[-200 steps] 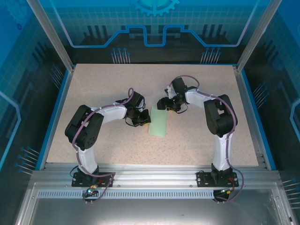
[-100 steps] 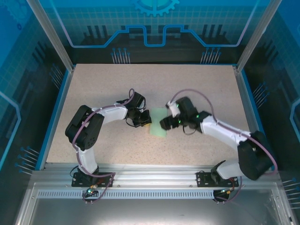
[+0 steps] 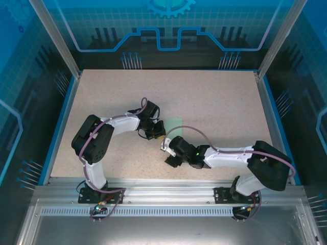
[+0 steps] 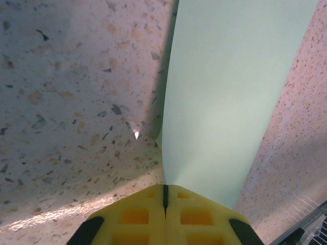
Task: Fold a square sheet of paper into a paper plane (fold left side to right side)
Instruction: Third fold the triangle at the center of the table.
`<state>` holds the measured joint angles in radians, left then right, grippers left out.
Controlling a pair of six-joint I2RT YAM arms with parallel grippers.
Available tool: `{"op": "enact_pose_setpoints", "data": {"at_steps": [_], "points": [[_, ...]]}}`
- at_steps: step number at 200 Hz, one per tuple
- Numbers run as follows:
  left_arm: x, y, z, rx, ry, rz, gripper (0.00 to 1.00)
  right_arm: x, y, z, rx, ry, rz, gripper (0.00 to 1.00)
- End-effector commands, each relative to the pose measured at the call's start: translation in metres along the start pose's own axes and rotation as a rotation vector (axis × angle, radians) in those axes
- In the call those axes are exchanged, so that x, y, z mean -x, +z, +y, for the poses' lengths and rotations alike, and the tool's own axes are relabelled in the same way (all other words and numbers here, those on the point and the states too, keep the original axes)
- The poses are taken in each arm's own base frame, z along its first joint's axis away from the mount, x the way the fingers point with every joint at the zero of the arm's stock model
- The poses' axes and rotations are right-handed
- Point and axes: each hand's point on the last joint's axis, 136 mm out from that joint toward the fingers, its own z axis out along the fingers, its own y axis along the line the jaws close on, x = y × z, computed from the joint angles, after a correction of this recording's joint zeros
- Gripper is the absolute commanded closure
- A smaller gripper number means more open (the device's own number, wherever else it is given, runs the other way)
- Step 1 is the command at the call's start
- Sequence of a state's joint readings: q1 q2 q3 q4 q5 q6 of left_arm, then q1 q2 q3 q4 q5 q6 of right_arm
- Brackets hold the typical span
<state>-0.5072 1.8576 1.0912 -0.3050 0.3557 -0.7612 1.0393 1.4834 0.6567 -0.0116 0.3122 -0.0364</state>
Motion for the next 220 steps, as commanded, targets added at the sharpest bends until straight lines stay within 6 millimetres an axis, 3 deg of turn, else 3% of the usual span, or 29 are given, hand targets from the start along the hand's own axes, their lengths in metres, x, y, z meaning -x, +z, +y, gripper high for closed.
{"op": "enact_pose_setpoints", "data": {"at_steps": [1,46,68,96,152,183,220], "points": [[0.0,-0.012,-0.013,-0.016,0.006,-0.01,1.0,0.027,0.007,-0.009,-0.09,-0.071,-0.055,0.28],[0.0,-0.013,-0.015,-0.016,0.007,-0.005,1.0,0.042,0.025,-0.007,-0.095,-0.14,-0.047,0.31],[0.0,-0.014,-0.015,-0.016,0.008,-0.004,1.0,0.043,0.03,-0.009,-0.113,-0.152,-0.042,0.38],[0.0,-0.014,-0.015,-0.011,0.009,-0.004,1.0,0.045,0.028,-0.01,-0.115,-0.142,-0.052,0.55],[0.0,-0.014,-0.012,0.003,0.019,-0.006,0.99,0.039,0.022,-0.012,-0.117,-0.137,-0.041,1.0],[0.004,-0.024,-0.009,0.019,0.03,-0.022,0.84,0.032,0.023,-0.011,-0.107,-0.124,-0.025,1.0],[0.013,-0.051,-0.001,0.019,0.038,-0.061,0.62,0.025,0.024,-0.012,-0.096,-0.105,-0.008,1.0]]}}
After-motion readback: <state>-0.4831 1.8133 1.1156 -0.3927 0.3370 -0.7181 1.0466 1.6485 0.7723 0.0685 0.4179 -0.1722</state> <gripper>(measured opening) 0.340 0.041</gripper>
